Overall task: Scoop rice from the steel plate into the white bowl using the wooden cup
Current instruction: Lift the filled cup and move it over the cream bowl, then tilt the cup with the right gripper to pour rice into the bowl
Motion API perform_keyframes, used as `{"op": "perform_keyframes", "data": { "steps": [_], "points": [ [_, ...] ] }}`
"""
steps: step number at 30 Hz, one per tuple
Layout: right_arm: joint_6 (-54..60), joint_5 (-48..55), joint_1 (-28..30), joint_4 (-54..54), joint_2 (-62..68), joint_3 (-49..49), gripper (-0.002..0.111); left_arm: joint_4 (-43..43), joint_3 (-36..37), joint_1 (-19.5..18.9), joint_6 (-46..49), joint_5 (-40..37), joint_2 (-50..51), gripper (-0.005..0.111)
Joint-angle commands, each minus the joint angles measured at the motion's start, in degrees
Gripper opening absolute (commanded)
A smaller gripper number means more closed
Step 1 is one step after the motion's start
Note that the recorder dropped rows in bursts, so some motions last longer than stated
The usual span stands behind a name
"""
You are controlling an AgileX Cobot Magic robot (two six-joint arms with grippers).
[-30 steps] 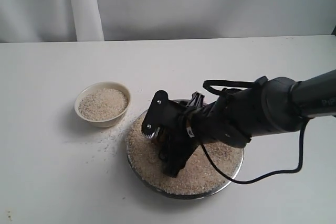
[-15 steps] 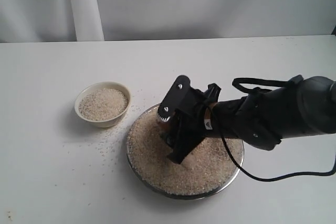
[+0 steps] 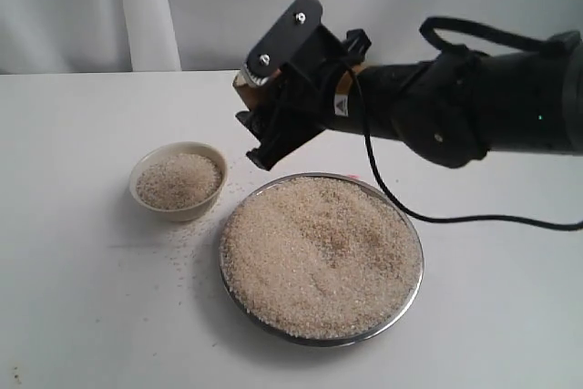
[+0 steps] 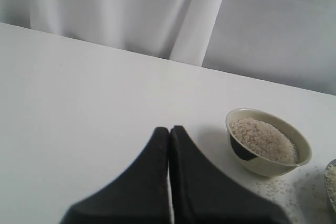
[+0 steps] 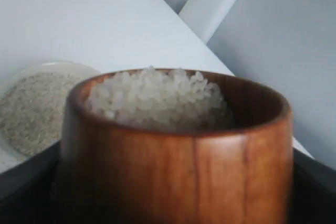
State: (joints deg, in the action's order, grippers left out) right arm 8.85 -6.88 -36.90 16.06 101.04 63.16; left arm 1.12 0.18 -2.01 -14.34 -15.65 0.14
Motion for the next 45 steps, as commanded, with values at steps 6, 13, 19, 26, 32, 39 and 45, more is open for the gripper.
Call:
{"op": "perform_keyframes", "data": {
  "steps": [6, 13, 19, 26, 32, 39, 45],
  "points": [
    [3.15, 18.67, -3.86, 0.73, 8.32, 21.30, 0.000, -0.09, -0.18, 0.27, -0.22, 0.36, -0.14, 0.000],
    [3.15, 31.44, -7.01, 7.15, 18.64, 35.93, 0.000, -0.09, -0.18, 0.27, -0.22, 0.36, -0.14, 0.000],
    [3.15, 40.52, -9.42, 13.08, 27.14, 46.31, 0.000, -0.09, -0.18, 0.27, -0.22, 0.36, -0.14, 0.000],
    [6.82, 49.46, -12.06, 18.52, 33.14, 53.94, 0.000, -0.09, -0.18, 0.27, -0.22, 0.36, -0.14, 0.000],
    [10.01, 52.92, -13.84, 22.16, 34.52, 55.31, 0.000, -0.09, -0.18, 0.27, -0.22, 0.36, -0.14, 0.000],
    [13.50, 58.36, -15.10, 24.97, 34.52, 55.31, 0.000, -0.09, -0.18, 0.27, -0.22, 0.36, -0.14, 0.000],
    [15.60, 63.75, -15.10, 25.53, 34.52, 55.31, 0.000, -0.09, -0.18, 0.27, -0.22, 0.36, -0.14, 0.000]
  ]
}}
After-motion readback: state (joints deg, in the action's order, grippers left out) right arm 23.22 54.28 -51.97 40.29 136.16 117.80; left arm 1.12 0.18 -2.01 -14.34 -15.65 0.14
